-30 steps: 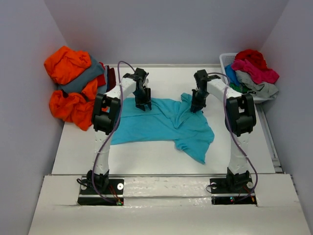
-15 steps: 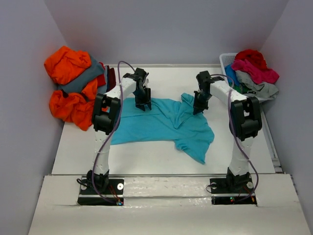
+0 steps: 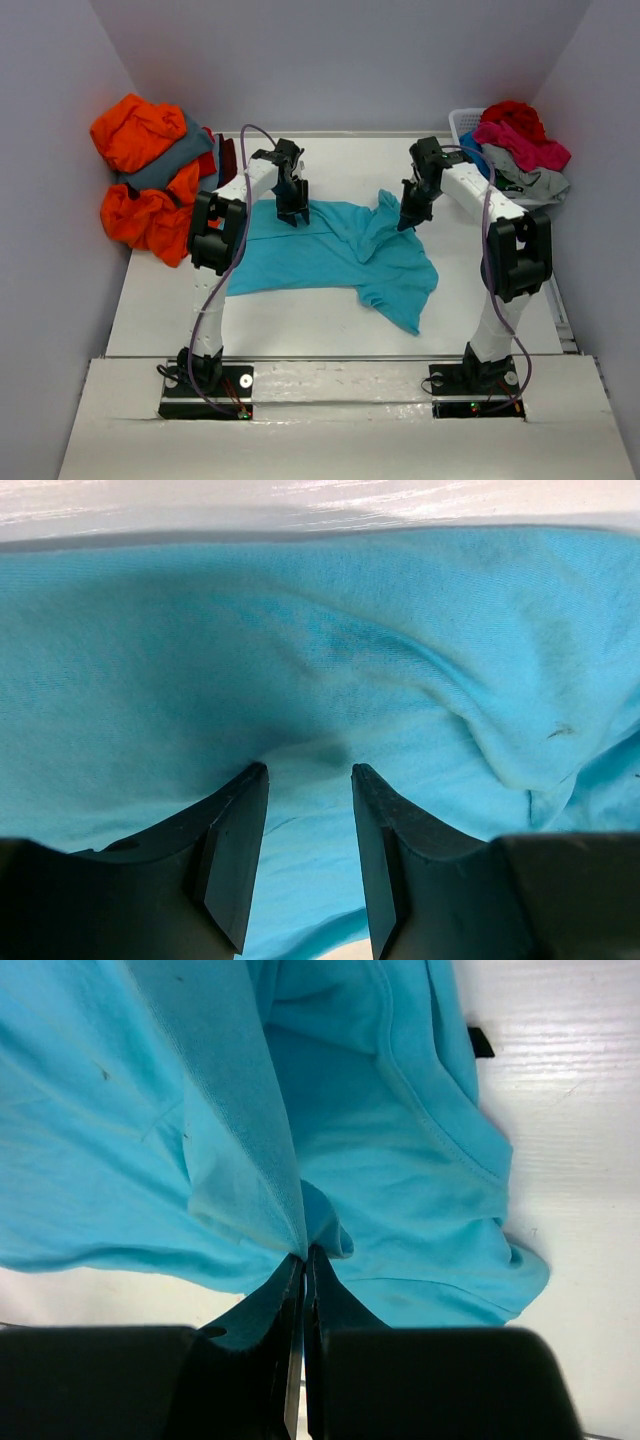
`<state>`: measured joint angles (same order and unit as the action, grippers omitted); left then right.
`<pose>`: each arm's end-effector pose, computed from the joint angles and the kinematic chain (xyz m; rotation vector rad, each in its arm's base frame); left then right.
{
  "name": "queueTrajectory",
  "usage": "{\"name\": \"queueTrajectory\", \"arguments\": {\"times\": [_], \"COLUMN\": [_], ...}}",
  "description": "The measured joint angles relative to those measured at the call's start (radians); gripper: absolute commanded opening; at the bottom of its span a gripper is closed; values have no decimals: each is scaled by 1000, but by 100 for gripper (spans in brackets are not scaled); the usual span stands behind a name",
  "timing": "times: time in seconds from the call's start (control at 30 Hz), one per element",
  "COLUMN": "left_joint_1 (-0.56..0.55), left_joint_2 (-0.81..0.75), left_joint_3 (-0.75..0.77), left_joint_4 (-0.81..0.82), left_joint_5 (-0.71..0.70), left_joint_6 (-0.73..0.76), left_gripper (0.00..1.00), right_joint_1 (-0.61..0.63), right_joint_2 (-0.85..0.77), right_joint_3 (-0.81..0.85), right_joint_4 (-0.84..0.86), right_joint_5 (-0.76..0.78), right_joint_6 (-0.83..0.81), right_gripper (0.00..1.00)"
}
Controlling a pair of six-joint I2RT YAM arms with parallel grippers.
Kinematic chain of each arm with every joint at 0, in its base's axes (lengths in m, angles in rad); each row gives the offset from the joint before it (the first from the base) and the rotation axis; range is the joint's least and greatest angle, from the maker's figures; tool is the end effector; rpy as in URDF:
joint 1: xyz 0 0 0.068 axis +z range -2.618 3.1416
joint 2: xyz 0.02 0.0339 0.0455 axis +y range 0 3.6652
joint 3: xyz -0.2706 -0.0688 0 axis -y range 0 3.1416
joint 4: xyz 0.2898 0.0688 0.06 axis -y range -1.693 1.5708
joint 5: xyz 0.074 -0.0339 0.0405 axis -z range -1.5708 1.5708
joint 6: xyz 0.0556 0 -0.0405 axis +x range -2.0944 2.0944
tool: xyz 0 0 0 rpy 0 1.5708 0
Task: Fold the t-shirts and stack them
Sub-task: Fold the flattened T-shirt at the center of the board.
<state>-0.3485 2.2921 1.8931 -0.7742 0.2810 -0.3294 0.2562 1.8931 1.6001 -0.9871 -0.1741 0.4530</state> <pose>0.5007 -0.1983 0.1419 0.1068 2.8054 -0.5623 0.4207 0.1202 0.2206 0.2484 2.8942 0.3853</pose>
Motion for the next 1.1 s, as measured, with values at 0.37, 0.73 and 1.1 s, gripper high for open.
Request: {"name": "queueTrajectory", "arguments": {"times": [0.37,0.73,1.1], "left_joint_1": [3,3,3], "left_joint_2": [2,2,2], "left_joint_3": [0,0,0], "left_joint_4": [0,0,0], "left_joint_5": [8,14,15], "left_joint_6": [7,8,11], "left_gripper": [52,52,52], "right_joint_1": [1,20,27], "right_joint_2": [-7,-48,-39], "right_joint_3": [-82,-180,-112], "right_joint_4": [-49,-61,-86], "right_joint_5": [-19,-32,63], "right_joint_6": [0,15,27], "right_gripper": [7,19,45]}}
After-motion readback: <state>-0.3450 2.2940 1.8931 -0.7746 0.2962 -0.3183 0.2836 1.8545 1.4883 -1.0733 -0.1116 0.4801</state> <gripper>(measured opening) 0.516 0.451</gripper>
